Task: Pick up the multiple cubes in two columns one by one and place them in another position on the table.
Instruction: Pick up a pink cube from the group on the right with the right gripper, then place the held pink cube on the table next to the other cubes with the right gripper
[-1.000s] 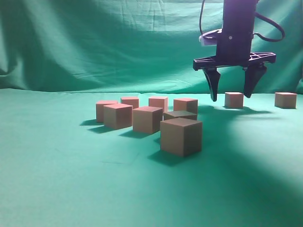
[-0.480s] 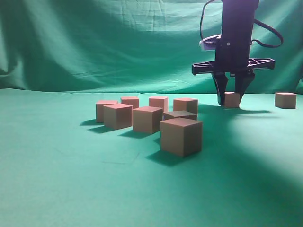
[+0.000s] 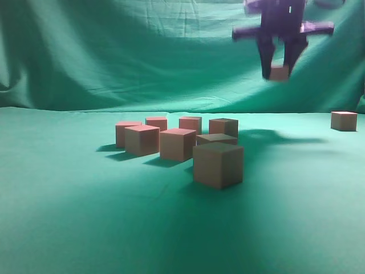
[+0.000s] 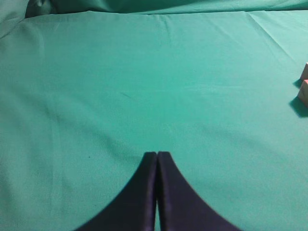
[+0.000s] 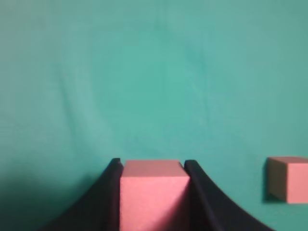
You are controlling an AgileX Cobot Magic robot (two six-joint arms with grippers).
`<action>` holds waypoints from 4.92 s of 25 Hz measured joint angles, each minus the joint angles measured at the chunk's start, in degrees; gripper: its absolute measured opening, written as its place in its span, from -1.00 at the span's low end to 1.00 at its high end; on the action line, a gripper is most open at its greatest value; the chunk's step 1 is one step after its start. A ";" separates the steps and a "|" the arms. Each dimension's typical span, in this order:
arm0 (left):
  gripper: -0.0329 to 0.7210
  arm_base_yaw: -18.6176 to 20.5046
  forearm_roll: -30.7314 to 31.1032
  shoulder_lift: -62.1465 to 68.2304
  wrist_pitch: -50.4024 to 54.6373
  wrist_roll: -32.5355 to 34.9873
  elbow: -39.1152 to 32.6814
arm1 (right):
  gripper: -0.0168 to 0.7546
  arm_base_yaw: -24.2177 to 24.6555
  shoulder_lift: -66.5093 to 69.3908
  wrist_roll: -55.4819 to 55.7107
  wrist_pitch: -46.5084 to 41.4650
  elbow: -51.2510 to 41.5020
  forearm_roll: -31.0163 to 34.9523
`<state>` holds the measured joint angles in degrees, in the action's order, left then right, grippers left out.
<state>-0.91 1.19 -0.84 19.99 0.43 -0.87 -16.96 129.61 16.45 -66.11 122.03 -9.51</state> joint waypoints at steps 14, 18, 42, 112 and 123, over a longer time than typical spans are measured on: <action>-0.91 0.00 0.00 0.00 0.00 0.00 0.00 | -0.27 -3.96 -25.70 -13.29 -6.03 -1.27 14.39; -0.91 0.00 0.00 0.00 0.00 0.00 0.00 | -0.27 -10.16 -33.33 -15.99 -6.03 -9.82 15.15; -0.91 0.00 0.00 0.00 0.00 0.00 0.00 | -0.27 -42.58 -36.72 -53.12 13.44 -56.77 27.71; -0.91 0.00 0.00 0.00 0.00 0.00 0.00 | 0.52 -37.39 -17.44 -41.89 14.86 -46.27 13.52; -0.91 0.00 0.00 0.00 0.00 0.00 0.00 | 0.52 -37.14 -23.25 -34.78 1.23 -23.65 3.94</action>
<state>-0.91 1.19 -0.84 19.99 0.43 -0.87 -54.10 106.36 -18.33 -64.88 98.38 -5.57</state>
